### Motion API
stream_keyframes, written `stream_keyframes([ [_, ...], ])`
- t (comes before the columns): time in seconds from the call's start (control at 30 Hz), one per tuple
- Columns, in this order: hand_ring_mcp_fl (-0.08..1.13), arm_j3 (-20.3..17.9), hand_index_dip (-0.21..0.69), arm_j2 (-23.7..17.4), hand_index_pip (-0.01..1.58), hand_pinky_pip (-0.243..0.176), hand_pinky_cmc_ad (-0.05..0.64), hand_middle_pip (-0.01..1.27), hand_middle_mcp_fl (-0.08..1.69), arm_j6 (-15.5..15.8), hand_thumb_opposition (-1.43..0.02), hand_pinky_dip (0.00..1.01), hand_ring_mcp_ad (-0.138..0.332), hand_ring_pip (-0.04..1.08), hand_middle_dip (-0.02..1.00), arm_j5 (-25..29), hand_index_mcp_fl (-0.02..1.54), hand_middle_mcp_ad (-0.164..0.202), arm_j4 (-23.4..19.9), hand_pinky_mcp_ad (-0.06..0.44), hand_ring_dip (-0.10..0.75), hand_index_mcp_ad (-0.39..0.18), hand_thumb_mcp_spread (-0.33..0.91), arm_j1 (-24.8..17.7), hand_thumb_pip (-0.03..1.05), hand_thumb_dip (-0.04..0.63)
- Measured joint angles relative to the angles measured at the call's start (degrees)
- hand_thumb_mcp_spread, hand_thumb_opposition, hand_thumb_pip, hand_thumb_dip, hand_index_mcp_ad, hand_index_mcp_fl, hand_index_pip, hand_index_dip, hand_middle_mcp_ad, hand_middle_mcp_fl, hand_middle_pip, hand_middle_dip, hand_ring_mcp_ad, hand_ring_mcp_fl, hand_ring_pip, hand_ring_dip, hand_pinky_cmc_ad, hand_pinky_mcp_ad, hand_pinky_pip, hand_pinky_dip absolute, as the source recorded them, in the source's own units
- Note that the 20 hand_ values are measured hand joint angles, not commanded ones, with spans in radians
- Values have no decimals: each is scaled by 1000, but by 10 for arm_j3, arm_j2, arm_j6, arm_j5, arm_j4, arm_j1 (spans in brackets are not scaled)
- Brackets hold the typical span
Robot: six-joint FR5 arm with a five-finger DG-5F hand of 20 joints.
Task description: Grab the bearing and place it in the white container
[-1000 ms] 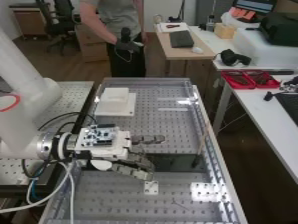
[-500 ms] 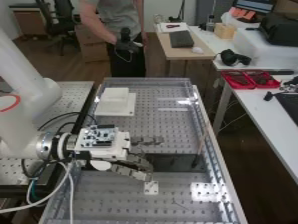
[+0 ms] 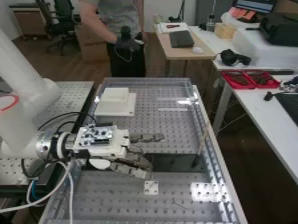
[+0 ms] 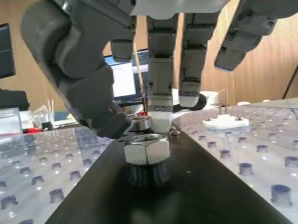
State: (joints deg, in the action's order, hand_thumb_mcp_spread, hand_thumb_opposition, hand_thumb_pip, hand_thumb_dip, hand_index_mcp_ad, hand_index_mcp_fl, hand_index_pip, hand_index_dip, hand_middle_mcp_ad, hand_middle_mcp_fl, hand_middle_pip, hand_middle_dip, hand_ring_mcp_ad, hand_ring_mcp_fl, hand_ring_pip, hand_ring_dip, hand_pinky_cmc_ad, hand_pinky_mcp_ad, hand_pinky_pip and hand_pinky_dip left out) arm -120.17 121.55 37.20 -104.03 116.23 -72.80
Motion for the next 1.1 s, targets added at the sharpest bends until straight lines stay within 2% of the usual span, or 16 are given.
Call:
stream_keyframes([
  [0.1, 117, 0, -199, -6, 286, -58, 333, 1121, 501, -2, -871, 223, 84, 686, 586, 1, 5, 52, -3, 215, 457, -143, 468, -1, 742, 314],
  [0.43, 147, -6, -199, -65, 286, -56, 363, 1103, 513, -5, -871, 220, 84, 681, 586, 1, 9, 52, -2, 216, 468, -147, 468, -12, 742, 314],
  [0.63, 148, -12, -199, -108, 276, -45, 360, 1105, 513, 2, -871, 225, 84, 681, 586, 12, 9, 51, 23, 216, 473, -154, 466, -34, 742, 314],
  [0.83, 145, -23, -199, -154, 264, -45, 363, 1089, 510, 16, -871, 227, 87, 675, 586, 39, 19, 51, 54, 215, 482, -155, 466, -75, 742, 314],
  [0.9, 164, -27, -199, -167, 257, -45, 363, 1089, 531, 22, -871, 220, 68, 672, 586, 50, 21, 51, 62, 216, 482, -155, 466, -91, 742, 314],
  [1.1, 162, -43, -199, -216, 253, -45, 363, 1087, 532, 41, -871, 218, 70, 672, 586, 114, 23, 52, 89, 215, 482, -169, 468, -163, 742, 314],
])
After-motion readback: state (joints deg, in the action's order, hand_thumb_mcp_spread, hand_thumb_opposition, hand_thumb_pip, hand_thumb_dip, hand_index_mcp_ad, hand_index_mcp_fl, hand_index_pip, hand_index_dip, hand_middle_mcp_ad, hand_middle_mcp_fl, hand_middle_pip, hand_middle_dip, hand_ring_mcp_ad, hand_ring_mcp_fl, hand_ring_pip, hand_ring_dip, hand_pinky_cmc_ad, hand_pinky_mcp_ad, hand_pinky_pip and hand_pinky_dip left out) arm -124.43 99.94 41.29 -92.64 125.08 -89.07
